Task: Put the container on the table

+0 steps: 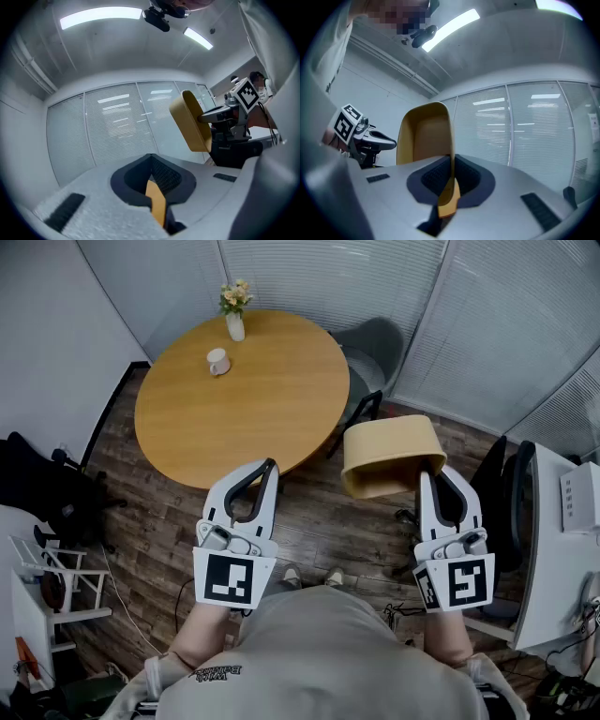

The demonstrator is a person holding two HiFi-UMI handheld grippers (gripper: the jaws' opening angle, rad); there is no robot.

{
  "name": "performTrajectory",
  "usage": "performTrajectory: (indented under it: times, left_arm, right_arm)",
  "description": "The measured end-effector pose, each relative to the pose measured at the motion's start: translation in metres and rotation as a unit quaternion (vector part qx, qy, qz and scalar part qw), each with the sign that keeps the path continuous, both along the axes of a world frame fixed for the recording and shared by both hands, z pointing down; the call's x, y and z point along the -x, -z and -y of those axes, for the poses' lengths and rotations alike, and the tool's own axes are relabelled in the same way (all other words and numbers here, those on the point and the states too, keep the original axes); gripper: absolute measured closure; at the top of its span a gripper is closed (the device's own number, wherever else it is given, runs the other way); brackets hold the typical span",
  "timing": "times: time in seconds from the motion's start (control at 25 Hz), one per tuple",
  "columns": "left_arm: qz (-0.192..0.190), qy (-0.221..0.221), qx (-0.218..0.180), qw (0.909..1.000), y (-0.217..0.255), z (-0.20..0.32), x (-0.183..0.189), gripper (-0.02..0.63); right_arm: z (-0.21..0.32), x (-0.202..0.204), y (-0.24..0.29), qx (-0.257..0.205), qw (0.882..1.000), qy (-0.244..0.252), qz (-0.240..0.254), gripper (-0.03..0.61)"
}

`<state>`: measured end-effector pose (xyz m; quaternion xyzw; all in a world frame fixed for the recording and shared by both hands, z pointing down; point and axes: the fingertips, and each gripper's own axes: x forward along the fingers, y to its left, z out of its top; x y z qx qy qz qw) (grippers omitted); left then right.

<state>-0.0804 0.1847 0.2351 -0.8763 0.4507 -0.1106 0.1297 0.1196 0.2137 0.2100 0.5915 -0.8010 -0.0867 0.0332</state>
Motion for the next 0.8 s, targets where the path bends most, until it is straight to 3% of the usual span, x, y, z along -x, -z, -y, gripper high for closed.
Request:
performTrajectory:
  times: [0.8]
  left_arm:
    - [0.003,0.003,0.010,0.9999,-0.009,-0.007,-0.023,0.592]
  right_arm:
    - [-0.004,-0.009,-0.016,0.017,1.000,0.025,0.008,0.545]
